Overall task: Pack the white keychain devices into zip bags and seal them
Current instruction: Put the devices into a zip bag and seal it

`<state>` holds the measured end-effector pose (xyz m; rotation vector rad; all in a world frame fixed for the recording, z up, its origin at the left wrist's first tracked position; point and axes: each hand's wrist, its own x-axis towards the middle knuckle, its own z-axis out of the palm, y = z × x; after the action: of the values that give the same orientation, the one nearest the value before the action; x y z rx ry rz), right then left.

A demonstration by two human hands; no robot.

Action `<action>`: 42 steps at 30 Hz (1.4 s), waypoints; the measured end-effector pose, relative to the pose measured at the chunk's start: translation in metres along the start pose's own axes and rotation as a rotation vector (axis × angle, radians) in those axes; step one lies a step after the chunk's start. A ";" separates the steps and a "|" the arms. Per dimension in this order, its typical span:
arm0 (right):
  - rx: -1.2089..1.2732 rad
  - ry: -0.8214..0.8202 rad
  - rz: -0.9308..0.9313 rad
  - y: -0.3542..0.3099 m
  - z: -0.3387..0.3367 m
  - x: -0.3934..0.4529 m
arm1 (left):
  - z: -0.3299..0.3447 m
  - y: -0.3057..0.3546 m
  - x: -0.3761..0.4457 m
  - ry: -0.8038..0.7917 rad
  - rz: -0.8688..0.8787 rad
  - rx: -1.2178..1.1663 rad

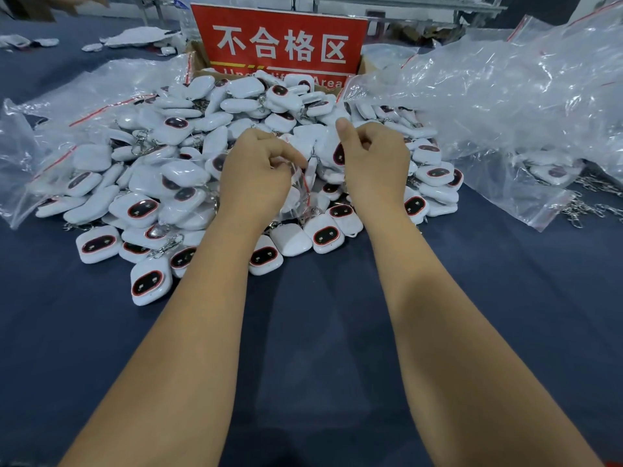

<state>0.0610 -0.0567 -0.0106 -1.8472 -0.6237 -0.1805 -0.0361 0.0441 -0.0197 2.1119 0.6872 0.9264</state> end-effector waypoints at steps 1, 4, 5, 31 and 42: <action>0.089 -0.011 0.034 -0.003 -0.001 0.000 | 0.000 0.000 0.001 -0.001 -0.001 0.002; 0.288 -0.117 0.113 -0.009 -0.001 -0.002 | 0.000 0.000 0.001 0.016 -0.011 0.034; 0.348 -0.151 0.131 -0.011 -0.001 -0.003 | 0.000 0.000 0.001 0.020 -0.013 0.041; 0.496 -0.304 0.094 -0.012 0.006 -0.011 | -0.002 0.003 -0.002 0.082 -0.075 -0.202; 0.467 -0.400 0.162 -0.008 0.011 -0.015 | -0.004 0.006 -0.003 -0.023 -0.067 -0.290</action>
<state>0.0428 -0.0496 -0.0144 -1.4729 -0.7143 0.4206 -0.0399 0.0403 -0.0136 1.8304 0.5701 0.9052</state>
